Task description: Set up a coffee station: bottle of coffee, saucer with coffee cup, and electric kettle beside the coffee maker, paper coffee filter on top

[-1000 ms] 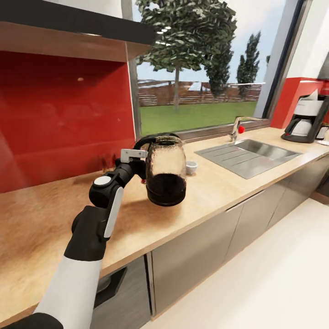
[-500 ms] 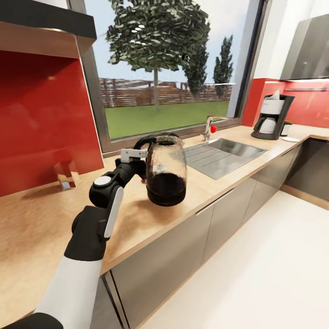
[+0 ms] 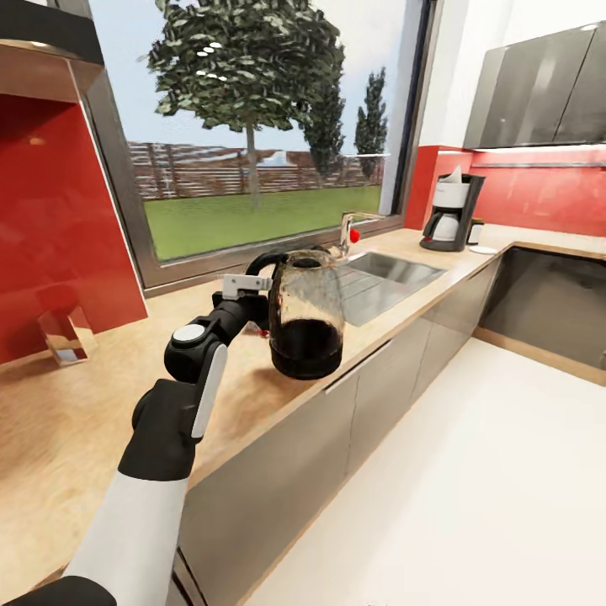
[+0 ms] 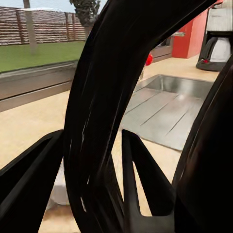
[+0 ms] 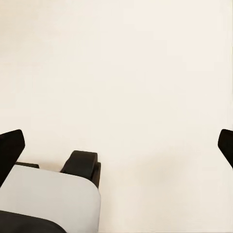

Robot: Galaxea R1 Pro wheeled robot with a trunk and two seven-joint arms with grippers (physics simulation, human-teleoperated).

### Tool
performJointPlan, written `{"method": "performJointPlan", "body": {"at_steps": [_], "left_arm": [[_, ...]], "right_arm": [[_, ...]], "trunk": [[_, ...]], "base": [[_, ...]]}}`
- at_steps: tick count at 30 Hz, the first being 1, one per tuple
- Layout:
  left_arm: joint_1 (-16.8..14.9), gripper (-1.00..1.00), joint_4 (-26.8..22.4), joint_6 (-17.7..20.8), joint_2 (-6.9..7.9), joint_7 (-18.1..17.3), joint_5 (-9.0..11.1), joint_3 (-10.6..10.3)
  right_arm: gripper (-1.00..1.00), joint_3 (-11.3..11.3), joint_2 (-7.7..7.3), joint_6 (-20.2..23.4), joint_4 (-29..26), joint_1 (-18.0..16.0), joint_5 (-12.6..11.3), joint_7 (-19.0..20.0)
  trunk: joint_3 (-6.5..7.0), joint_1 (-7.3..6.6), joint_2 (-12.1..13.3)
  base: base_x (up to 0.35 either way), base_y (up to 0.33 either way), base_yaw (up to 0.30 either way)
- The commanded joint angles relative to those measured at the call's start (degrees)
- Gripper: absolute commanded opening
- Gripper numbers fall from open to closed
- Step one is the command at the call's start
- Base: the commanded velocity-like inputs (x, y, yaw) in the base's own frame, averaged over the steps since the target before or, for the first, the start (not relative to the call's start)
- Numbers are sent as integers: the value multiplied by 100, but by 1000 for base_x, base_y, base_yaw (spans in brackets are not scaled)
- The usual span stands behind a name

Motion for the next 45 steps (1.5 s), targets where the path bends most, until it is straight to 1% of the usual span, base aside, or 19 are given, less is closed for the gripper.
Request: {"method": "performJointPlan", "body": {"at_steps": [1,9,16,23,34,45], "left_arm": [[-5,-100,-9,32,-1,-3,-11,-1],[-5,-100,-9,33,-1,-1,-11,-1],[-4,-100,-9,33,-1,-4,-11,-1],[-5,-100,-9,39,-1,-4,-11,-1],[-5,-100,-9,40,-1,0,-11,-2],[-5,-100,-9,40,-1,1,-11,-3]], "right_arm": [[100,-49,-1,-19,5,-5,57,18],[100,-51,-1,-19,5,-5,57,18],[100,-49,-1,-19,5,-5,57,18],[100,-49,-1,-19,5,-5,57,18],[100,-54,-2,-19,5,-5,57,18],[100,-54,-1,-19,5,-5,57,18]], "trunk": [[-5,-1,-3],[-5,-1,-3],[-5,-1,-3],[-5,-1,-3],[-5,-1,-3],[-5,-1,-3]], "base": [[0,-214,-262],[0,-285,-130],[83,-283,-228],[278,-118,-167],[322,-23,-11],[279,-175,0]]}}
